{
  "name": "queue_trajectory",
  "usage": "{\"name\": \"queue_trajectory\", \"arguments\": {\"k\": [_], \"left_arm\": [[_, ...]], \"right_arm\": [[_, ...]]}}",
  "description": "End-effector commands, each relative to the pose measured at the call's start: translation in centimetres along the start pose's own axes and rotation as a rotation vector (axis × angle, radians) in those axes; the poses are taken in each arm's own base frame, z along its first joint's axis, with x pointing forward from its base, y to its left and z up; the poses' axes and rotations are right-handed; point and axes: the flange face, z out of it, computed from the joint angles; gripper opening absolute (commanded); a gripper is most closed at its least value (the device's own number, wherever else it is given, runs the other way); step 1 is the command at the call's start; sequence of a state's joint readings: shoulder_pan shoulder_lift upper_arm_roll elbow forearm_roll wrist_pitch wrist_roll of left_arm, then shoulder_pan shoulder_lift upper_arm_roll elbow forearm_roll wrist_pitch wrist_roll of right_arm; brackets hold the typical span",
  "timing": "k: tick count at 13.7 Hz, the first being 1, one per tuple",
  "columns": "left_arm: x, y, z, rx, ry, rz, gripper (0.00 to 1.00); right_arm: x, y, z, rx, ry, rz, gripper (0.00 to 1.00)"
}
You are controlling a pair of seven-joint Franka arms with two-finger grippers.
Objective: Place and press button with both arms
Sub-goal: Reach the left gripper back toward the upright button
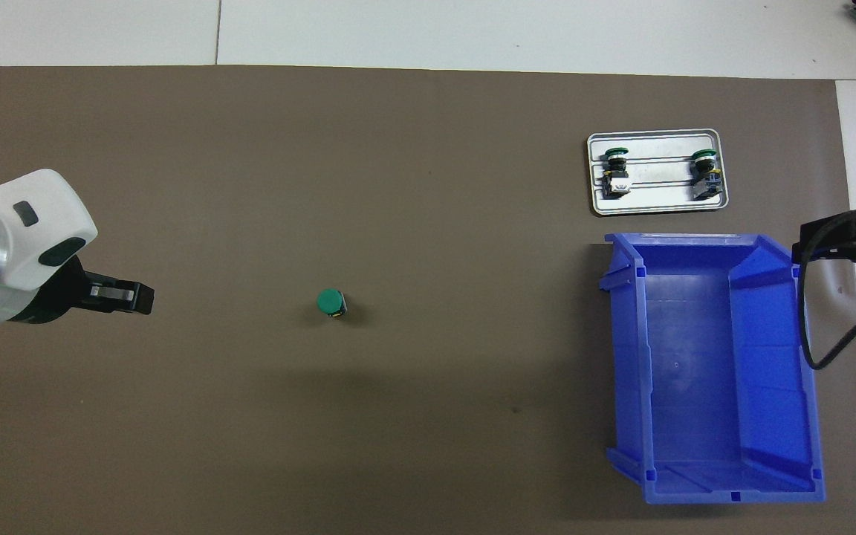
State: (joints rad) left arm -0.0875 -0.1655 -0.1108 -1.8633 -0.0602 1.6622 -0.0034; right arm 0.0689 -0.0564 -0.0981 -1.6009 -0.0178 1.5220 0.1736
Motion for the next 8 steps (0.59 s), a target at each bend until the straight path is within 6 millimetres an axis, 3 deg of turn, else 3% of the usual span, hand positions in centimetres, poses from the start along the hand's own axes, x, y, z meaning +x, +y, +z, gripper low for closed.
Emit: {"name": "queue_trajectory", "arguments": {"k": [1, 8], "left_arm": [[1.0, 2.8, 1.3, 0.015, 0.008, -0.019, 0.0], [4.2, 9.9, 6.5, -0.002, 0.05, -0.061, 0.0]], "right_arm": [[-0.7, 0.0, 0.0, 0.0, -0.004, 0.006, 1.0], [-0.8, 0.0, 0.0, 0.0, -0.004, 0.006, 1.0]]}}
